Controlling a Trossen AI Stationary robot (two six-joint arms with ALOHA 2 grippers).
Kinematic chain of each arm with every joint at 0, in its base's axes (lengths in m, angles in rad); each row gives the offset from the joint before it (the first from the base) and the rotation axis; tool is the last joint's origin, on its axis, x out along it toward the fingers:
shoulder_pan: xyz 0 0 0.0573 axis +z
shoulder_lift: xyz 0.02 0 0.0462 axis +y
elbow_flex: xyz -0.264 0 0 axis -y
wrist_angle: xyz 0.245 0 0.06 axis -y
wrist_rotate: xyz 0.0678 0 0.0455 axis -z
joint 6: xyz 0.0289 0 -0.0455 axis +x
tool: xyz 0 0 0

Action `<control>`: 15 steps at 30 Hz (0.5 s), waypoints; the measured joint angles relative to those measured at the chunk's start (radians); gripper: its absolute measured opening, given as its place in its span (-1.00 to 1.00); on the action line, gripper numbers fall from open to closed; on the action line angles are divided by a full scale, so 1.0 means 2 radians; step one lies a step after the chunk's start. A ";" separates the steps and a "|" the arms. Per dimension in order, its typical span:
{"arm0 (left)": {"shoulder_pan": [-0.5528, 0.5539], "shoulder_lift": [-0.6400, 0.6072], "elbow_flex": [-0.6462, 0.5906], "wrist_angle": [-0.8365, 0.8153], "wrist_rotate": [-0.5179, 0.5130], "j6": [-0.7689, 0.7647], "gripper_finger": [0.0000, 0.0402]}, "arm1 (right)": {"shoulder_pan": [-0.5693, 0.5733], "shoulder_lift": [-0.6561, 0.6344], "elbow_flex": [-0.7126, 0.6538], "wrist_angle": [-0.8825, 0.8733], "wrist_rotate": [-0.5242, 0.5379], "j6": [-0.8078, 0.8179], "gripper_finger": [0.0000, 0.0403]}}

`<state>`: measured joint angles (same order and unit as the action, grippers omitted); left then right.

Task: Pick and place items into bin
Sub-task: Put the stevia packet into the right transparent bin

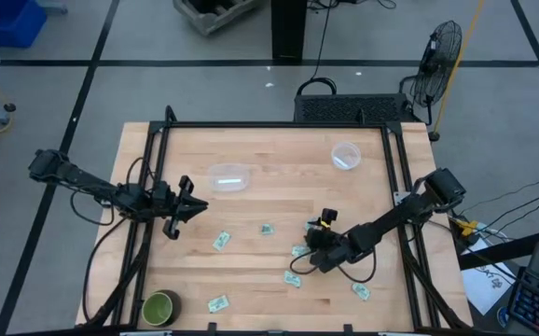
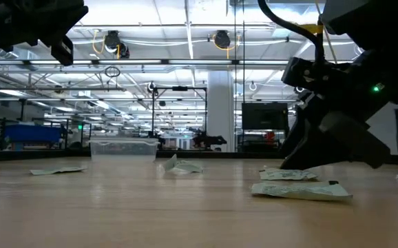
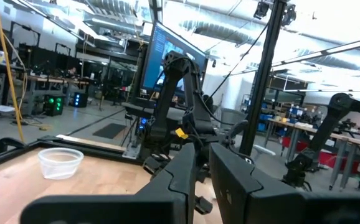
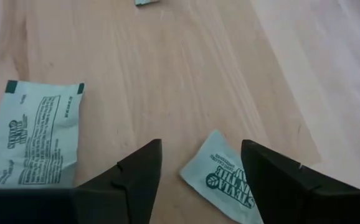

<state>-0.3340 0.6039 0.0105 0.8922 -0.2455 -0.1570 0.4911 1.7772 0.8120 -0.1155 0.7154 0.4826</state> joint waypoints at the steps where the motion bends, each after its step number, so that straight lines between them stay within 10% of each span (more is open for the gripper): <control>1: 0.000 0.000 0.000 0.000 0.000 -0.001 -0.74 | 0.000 0.000 0.000 0.000 0.000 0.003 0.03; 15: 0.000 0.000 0.000 0.000 0.000 -0.002 -0.74 | -0.007 0.001 0.000 -0.025 -0.005 0.042 -0.35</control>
<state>-0.3340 0.6037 0.0105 0.8921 -0.2455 -0.1600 0.4778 1.7782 0.8128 -0.1649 0.7044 0.5663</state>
